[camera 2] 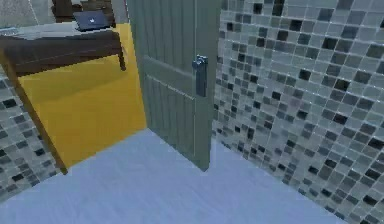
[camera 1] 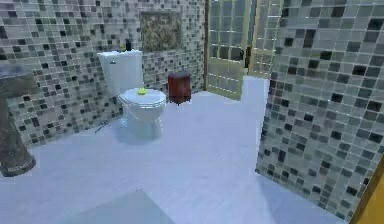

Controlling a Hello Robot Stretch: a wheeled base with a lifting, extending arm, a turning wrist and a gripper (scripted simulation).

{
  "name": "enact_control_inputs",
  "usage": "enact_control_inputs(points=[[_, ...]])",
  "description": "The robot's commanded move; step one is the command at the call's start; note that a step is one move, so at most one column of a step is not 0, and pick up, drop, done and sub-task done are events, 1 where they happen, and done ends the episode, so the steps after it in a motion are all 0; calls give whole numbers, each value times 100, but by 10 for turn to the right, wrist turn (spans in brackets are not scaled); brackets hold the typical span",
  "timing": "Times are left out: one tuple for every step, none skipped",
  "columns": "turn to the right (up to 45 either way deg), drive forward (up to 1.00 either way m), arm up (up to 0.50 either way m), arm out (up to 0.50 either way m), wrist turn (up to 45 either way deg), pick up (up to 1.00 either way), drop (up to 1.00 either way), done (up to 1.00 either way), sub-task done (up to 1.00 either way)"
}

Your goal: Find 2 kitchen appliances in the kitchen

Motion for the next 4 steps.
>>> enact_control_inputs(points=[[450,0,0,0,0,0,0,0,0],[120,0,0,0,0,0,0,0,0],[0,100,0,0,0,0,0,0,0],[30,0,0,0,0,0,0,0,0]])
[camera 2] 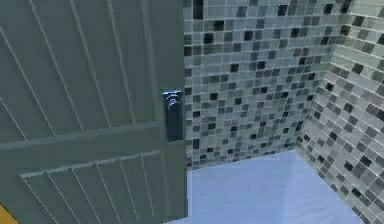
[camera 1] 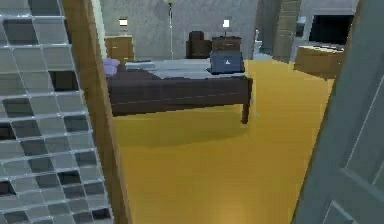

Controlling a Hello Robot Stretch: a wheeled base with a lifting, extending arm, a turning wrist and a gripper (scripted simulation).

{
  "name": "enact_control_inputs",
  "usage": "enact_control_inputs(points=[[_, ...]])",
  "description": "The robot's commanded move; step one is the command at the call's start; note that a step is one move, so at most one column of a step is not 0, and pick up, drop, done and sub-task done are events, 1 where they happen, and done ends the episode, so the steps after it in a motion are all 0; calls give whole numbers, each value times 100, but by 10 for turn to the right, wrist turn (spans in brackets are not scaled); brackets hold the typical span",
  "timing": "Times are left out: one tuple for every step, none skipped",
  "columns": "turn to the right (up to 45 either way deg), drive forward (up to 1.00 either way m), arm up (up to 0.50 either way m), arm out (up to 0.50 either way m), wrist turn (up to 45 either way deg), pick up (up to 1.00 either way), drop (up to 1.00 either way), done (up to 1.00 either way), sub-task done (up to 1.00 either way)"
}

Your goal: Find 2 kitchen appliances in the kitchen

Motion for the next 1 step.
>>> enact_control_inputs(points=[[0,100,0,0,0,0,0,0,0]])
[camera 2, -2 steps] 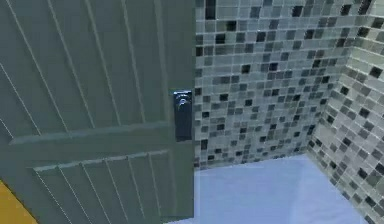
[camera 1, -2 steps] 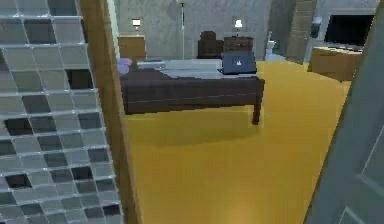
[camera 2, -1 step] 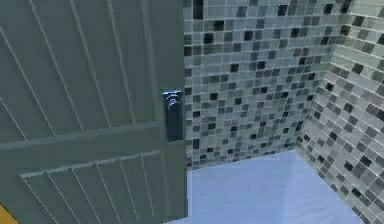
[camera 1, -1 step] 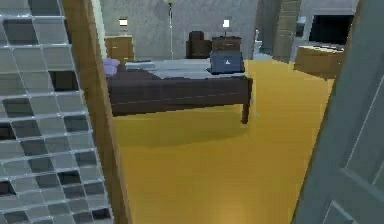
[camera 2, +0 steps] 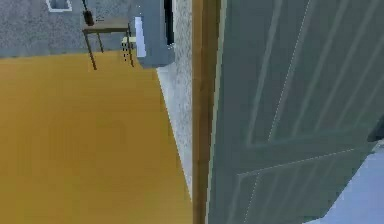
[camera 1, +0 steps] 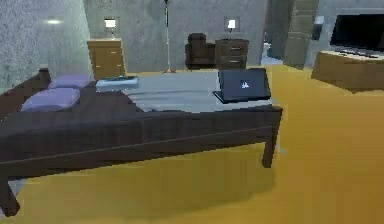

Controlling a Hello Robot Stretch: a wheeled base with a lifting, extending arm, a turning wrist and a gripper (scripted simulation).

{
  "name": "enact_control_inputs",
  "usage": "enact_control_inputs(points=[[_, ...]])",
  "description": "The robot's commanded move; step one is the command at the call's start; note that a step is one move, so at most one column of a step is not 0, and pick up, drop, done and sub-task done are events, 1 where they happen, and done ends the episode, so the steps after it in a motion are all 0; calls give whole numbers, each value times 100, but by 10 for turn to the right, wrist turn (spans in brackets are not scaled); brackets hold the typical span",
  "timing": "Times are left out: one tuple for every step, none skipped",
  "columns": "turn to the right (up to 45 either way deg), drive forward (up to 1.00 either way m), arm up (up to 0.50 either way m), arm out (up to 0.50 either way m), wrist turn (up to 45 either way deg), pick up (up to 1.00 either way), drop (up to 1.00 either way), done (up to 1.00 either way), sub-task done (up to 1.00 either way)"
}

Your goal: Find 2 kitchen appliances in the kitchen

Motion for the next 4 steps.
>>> enact_control_inputs(points=[[450,0,0,0,0,0,0,0,0],[120,0,0,0,0,0,0,0,0],[0,35,0,0,0,0,0,0,0],[-180,0,0,0,0,0,0,0,0]])
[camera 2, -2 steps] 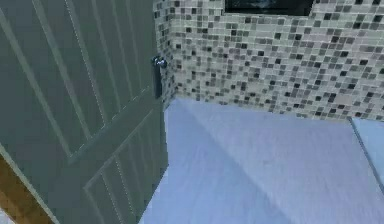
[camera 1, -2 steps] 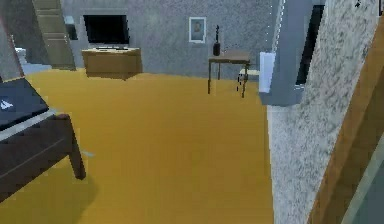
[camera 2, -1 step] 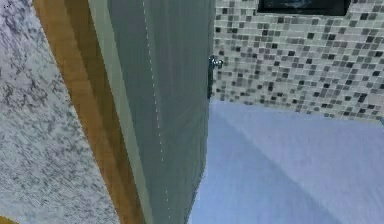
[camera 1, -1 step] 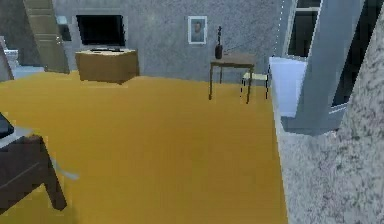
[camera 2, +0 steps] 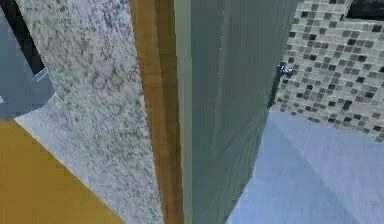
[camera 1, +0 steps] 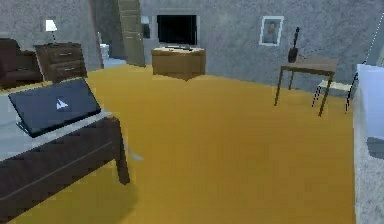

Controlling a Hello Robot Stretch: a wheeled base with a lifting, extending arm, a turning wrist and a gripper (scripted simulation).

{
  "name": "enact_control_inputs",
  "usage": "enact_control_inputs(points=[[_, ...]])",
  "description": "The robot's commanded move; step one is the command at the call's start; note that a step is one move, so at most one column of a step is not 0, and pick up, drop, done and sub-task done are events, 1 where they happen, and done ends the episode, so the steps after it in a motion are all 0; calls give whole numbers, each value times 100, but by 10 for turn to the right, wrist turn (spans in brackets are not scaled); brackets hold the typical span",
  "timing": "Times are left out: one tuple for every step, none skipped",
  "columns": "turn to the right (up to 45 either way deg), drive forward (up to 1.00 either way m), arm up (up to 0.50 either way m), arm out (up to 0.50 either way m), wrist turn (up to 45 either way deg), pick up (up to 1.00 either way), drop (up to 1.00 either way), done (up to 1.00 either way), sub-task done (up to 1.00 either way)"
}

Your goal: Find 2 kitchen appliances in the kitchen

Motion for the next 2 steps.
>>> enact_control_inputs(points=[[0,100,0,0,0,0,0,0,0],[-30,0,0,0,0,0,0,0,0]])
